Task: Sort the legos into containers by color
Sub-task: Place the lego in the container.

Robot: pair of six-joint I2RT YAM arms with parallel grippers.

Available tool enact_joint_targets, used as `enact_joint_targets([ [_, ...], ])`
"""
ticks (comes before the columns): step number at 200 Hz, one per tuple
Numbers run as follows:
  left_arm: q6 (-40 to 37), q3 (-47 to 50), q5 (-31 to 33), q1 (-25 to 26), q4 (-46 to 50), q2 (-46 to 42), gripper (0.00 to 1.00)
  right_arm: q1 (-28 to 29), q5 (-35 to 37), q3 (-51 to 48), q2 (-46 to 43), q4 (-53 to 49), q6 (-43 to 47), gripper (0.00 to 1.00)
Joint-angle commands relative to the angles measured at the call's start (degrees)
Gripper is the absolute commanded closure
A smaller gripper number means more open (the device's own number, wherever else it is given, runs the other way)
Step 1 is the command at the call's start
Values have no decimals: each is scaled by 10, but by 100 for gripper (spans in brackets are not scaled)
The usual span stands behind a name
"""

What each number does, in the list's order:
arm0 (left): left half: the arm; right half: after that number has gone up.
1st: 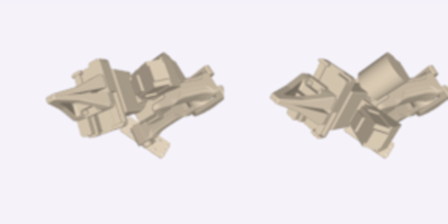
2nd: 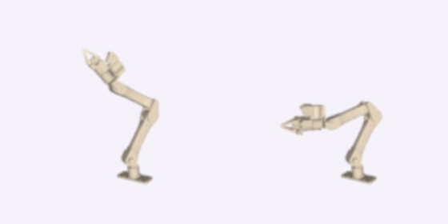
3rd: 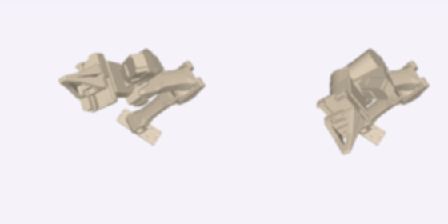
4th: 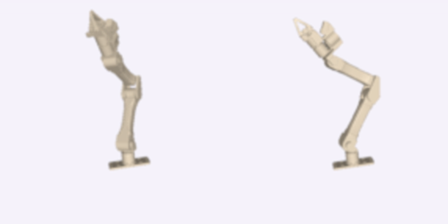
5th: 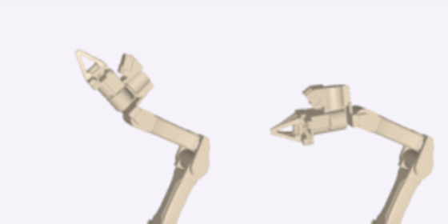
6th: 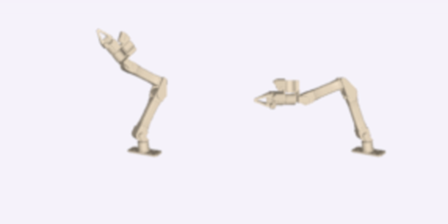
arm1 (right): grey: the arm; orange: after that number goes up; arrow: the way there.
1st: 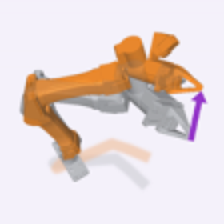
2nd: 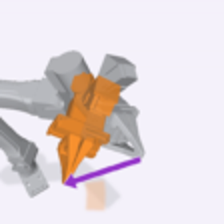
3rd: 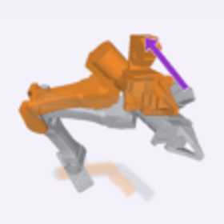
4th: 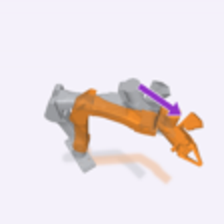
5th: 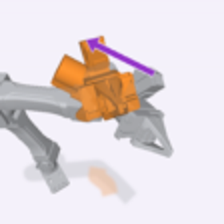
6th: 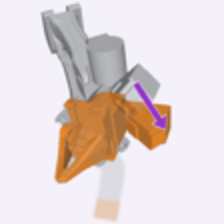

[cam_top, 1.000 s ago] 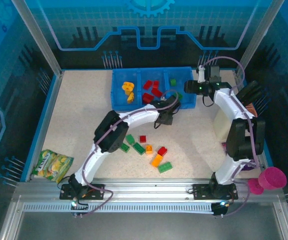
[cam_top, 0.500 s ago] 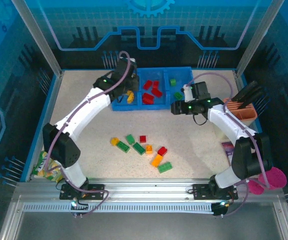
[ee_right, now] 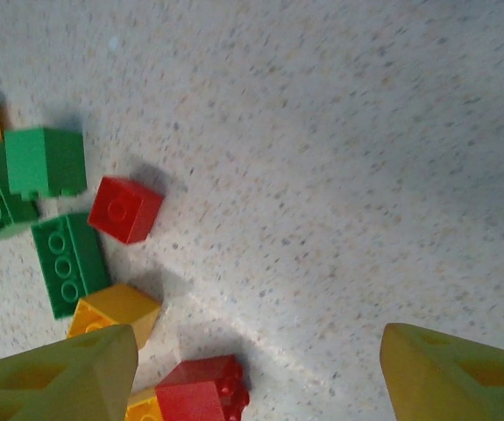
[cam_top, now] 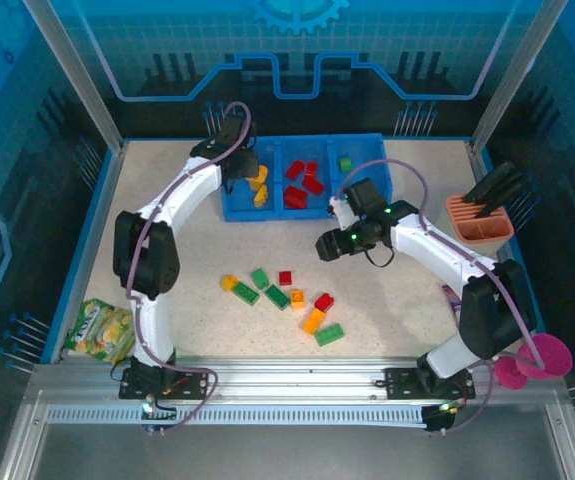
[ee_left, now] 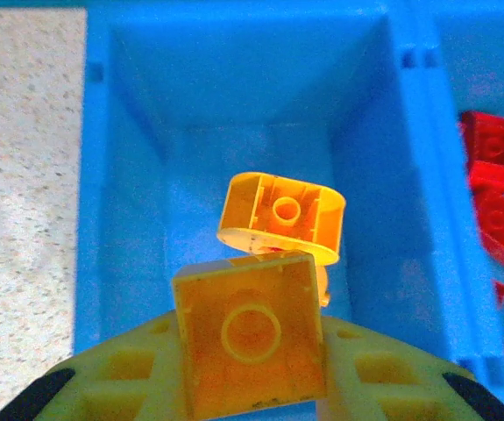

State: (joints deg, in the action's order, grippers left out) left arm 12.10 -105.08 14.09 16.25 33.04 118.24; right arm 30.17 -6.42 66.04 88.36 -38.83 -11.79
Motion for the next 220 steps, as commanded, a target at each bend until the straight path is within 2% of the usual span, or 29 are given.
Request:
enact_joint_targets([
  [1,16,-46,-29,-15,-17,35,74,30,55,15,8,-51,-3,26],
  [49,26,-107,-50,-22,0,109,68,78,76,-26,13,-44,-9,25],
  [130,25,-117,-54,-22,-2,100,37,106,88,-44,64,-28,10,23],
  [220,13,-80,-72,-21,-13,-24,33,112,97,-52,82,-22,15,24],
])
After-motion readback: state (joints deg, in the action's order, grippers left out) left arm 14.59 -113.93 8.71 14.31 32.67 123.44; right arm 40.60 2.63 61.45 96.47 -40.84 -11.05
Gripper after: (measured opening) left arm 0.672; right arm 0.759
